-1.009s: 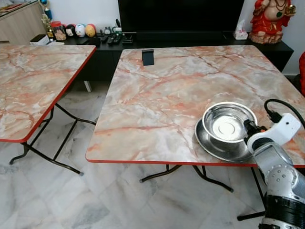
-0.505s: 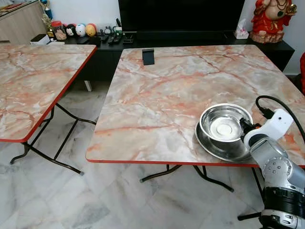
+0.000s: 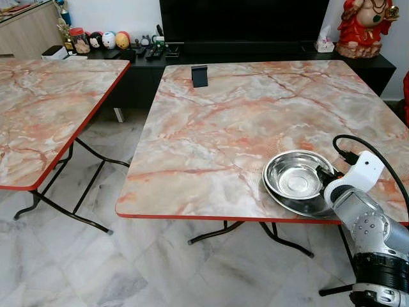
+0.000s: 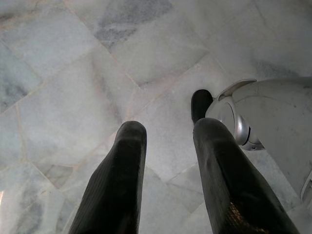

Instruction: Setting the table

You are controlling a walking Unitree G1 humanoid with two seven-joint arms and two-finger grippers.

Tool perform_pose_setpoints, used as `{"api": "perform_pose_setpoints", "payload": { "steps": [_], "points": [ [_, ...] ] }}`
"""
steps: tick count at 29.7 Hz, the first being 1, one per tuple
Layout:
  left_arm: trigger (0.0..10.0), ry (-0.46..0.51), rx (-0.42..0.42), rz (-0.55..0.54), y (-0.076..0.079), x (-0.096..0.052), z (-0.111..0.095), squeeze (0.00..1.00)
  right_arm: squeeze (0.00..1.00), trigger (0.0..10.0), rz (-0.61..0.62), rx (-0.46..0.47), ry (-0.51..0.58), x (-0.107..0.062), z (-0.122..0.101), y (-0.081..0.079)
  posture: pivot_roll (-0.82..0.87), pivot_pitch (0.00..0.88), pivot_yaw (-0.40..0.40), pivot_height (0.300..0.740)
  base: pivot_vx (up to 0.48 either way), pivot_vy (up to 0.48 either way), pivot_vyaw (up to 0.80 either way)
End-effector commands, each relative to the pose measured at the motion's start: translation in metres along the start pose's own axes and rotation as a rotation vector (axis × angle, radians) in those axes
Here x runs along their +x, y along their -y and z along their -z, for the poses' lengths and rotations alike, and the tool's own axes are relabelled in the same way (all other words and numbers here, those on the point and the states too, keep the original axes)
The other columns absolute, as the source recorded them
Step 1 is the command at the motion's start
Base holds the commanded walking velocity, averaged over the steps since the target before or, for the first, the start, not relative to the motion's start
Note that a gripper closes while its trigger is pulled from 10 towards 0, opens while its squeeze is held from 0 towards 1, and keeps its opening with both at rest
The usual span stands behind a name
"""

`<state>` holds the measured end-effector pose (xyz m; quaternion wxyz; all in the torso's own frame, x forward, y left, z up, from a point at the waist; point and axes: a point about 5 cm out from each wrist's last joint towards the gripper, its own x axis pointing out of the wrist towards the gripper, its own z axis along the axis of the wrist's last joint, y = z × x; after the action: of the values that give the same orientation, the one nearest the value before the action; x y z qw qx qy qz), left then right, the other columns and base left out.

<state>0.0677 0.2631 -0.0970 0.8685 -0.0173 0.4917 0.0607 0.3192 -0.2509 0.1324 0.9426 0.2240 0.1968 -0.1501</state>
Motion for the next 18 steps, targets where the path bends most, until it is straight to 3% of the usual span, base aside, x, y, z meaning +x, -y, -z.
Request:
{"api": "perform_pose_setpoints", "payload": {
  "steps": [1,12,18],
  "points": [
    [10.0,-0.028,0.002,-0.015,-0.0052,-0.0027,0.0054,0.0,0.0,10.0,0.027,-0.017,0.012,-0.0003,-0.0041,0.0037,-0.12,0.0,0.049,0.74,0.0,0.0,0.0],
    [10.0,-0.028,0.004,-0.015,-0.0054,-0.0032,0.0062,0.0,0.0,10.0,0.041,0.021,0.042,0.0001,-0.0058,0.0061,-0.12,0.0,0.051,0.74,0.0,0.0,0.0],
    [10.0,-0.028,0.007,-0.016,-0.0062,-0.0034,0.0059,0.0,0.0,10.0,-0.021,0.166,0.052,0.0004,-0.0071,-0.0015,-0.12,0.0,0.054,0.74,0.0,0.0,0.0]
  ]
}}
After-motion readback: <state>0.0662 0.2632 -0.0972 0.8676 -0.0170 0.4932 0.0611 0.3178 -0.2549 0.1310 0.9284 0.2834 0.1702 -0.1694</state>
